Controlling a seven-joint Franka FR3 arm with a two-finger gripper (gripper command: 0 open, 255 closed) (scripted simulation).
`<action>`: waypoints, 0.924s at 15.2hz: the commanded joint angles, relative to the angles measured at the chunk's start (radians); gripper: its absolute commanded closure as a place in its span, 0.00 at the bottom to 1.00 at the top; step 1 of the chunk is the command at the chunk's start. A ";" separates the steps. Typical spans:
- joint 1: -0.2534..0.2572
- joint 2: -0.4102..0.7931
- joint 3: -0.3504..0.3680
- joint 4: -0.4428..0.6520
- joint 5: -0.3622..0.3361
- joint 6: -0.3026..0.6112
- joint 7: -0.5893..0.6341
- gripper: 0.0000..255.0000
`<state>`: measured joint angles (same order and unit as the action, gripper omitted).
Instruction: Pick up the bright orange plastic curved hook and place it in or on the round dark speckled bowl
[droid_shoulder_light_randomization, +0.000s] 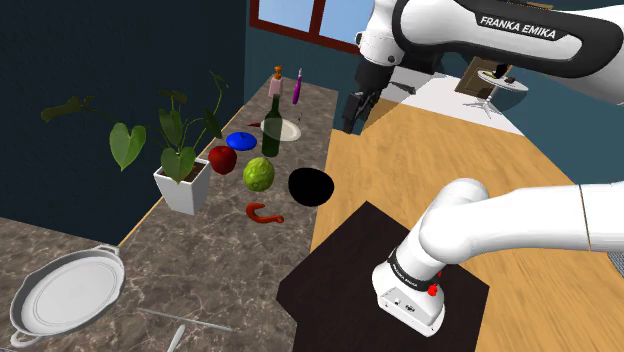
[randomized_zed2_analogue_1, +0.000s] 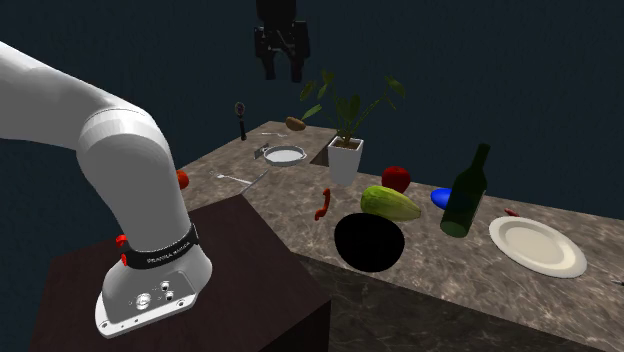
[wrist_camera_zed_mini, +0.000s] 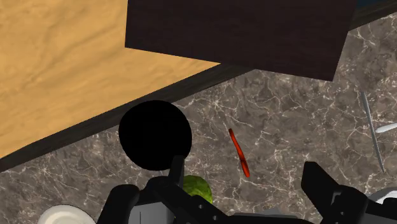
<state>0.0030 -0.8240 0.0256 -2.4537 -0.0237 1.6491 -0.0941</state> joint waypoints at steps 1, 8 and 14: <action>0.000 0.000 0.000 0.000 0.000 0.000 0.000 0.00; 0.027 0.167 0.005 -0.097 -0.002 0.245 -0.042 0.00; 0.047 0.364 0.013 -0.127 -0.008 0.457 -0.074 0.00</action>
<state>0.0457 -0.4986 0.0354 -2.5770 -0.0312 2.0640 -0.1654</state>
